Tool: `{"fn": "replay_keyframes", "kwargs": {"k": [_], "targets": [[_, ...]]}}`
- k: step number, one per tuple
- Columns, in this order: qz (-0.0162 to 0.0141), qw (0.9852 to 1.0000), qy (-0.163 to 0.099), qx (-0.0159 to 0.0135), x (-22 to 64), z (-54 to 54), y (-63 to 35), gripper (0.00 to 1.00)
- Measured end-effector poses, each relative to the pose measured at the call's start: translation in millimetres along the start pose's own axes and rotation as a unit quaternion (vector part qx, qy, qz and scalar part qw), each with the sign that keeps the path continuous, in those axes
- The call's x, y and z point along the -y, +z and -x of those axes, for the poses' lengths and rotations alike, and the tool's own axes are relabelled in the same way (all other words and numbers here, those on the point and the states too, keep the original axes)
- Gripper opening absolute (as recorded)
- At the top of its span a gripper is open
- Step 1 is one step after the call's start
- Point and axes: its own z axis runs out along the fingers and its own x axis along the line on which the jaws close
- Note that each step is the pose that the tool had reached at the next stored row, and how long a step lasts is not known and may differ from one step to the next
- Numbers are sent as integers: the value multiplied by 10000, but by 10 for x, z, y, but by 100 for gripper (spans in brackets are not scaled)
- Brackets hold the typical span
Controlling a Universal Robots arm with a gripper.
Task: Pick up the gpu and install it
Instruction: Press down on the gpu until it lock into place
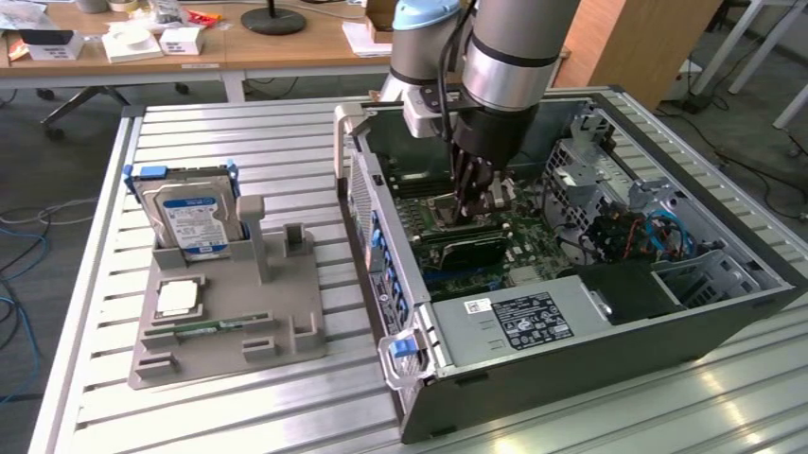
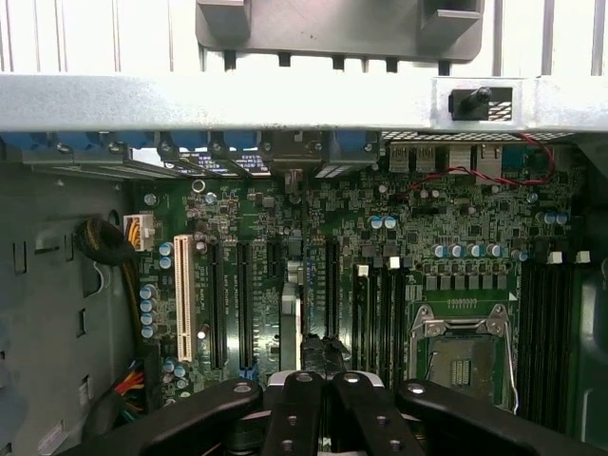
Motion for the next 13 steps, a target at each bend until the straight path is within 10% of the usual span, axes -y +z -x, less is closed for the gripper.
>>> {"fn": "replay_keyframes", "kwargs": {"k": [13], "targets": [[0, 10000, 0, -1, -1, -2, 67, 10]]}}
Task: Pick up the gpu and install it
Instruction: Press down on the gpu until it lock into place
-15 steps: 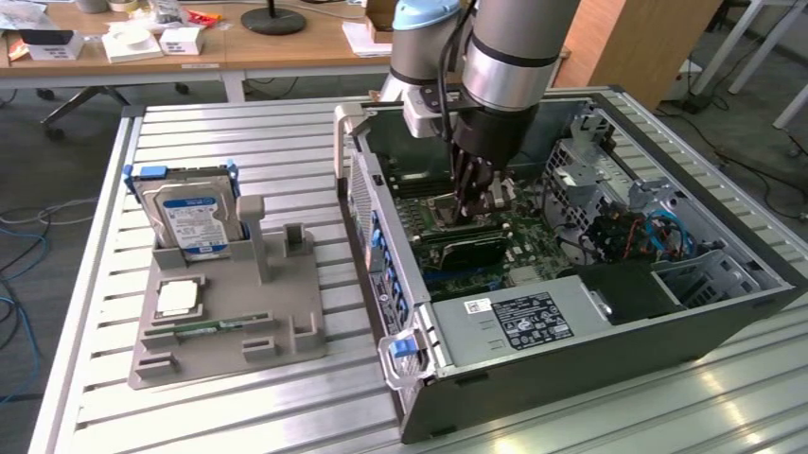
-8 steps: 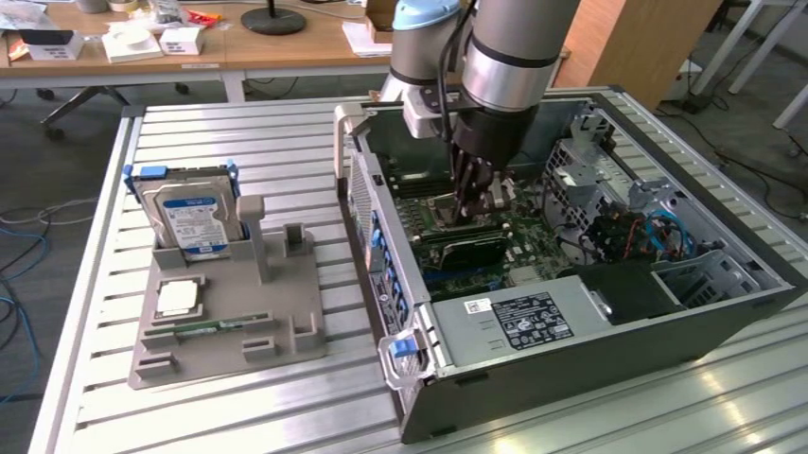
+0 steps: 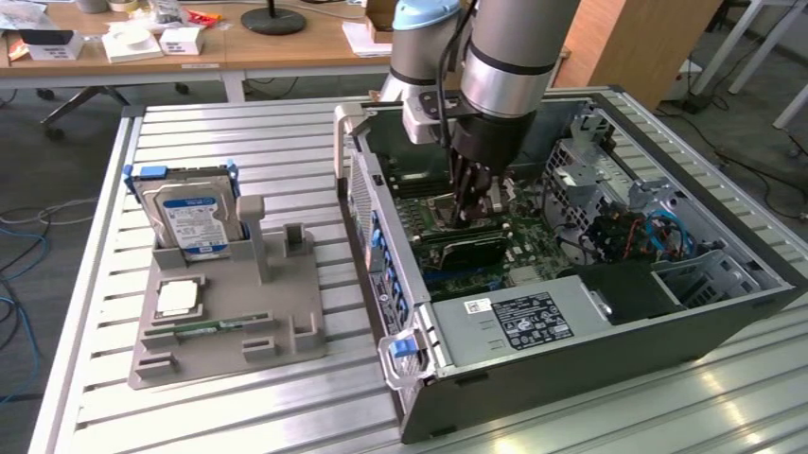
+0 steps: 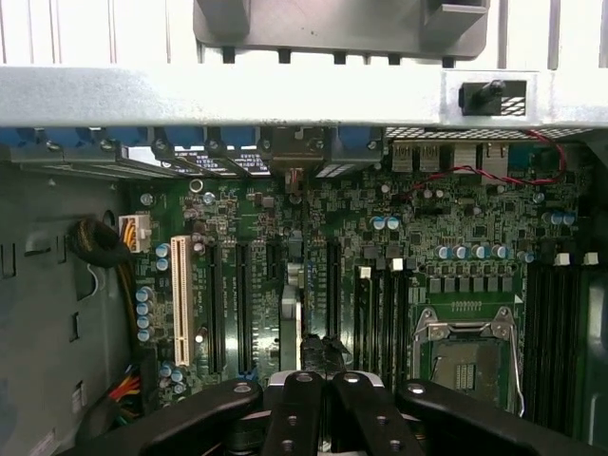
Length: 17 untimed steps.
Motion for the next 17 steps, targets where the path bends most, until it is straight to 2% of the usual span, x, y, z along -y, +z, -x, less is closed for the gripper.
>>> {"fn": "replay_keyframes", "kwargs": {"k": [4, 12, 17], "targets": [[0, 10000, 0, -1, 0, -1, 3, 10], [-1, 10000, 0, -1, -4, -5, 89, 10], [-1, 10000, 0, -1, -5, -5, 101, 10]]}}
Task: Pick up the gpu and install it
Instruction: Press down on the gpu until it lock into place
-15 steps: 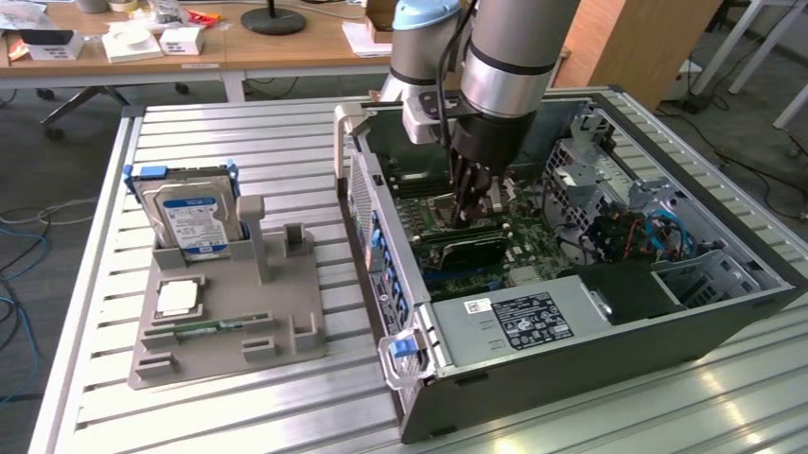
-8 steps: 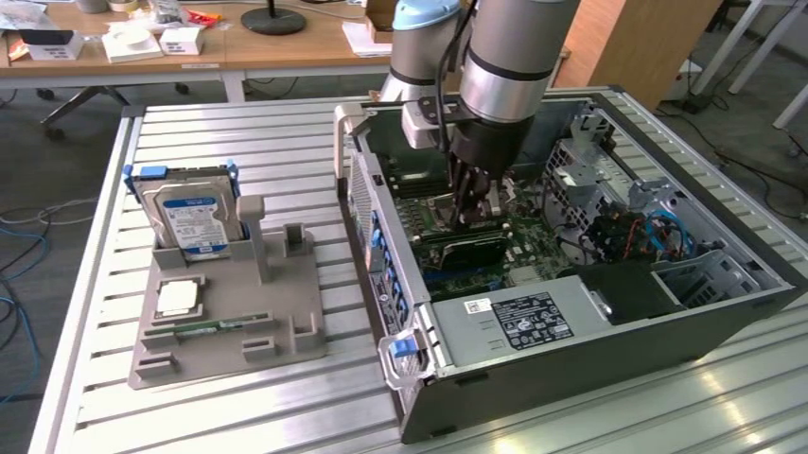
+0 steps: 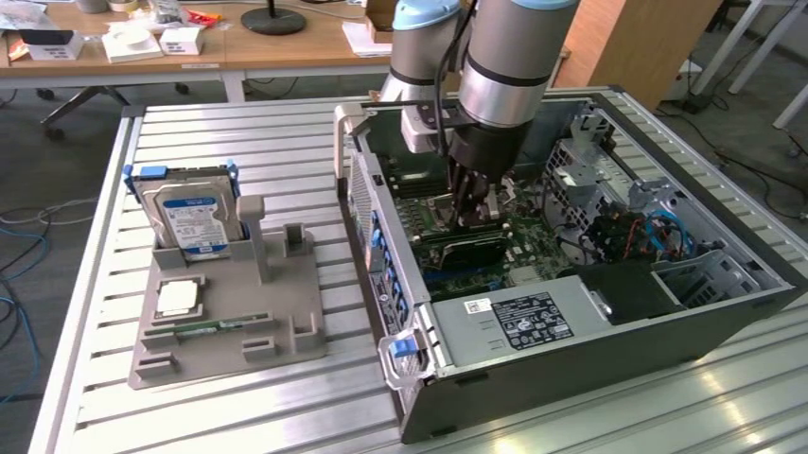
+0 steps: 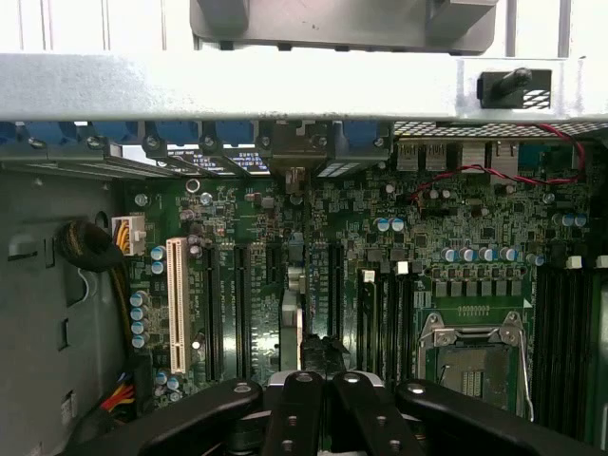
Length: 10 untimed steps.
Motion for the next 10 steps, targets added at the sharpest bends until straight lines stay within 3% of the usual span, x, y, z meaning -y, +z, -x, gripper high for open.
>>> {"fn": "replay_keyframes", "kwargs": {"k": [10], "targets": [[1, 10000, 0, -1, -1, -1, 21, 10]]}}
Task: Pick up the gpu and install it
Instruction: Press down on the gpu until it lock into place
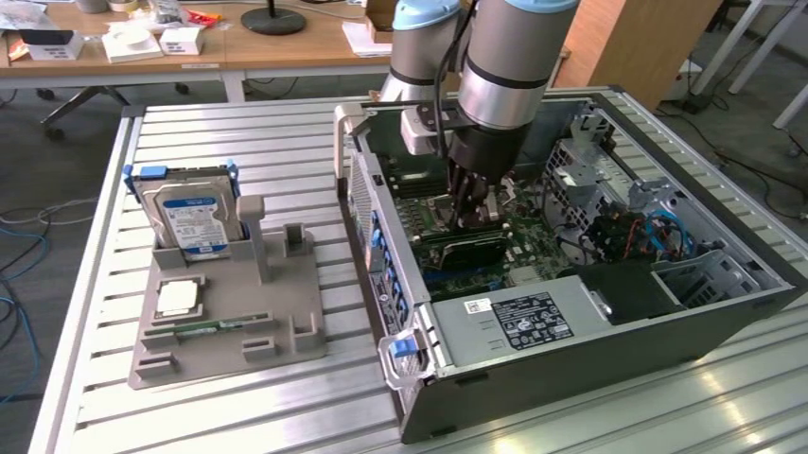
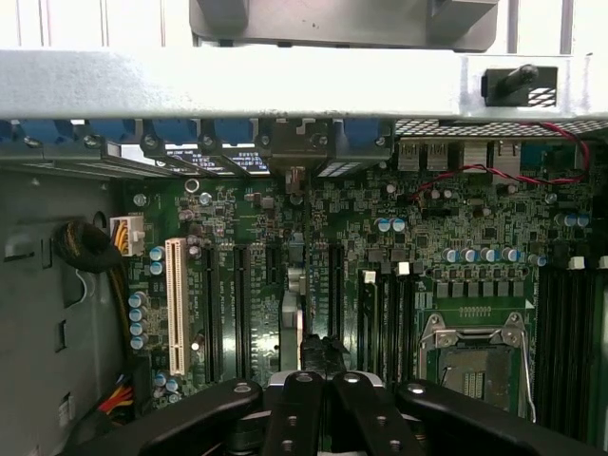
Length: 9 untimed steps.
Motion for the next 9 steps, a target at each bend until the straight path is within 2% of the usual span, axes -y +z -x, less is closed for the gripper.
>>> {"fn": "replay_keyframes", "kwargs": {"k": [9], "targets": [[-1, 10000, 0, 1, 0, 0, 8, 10]]}}
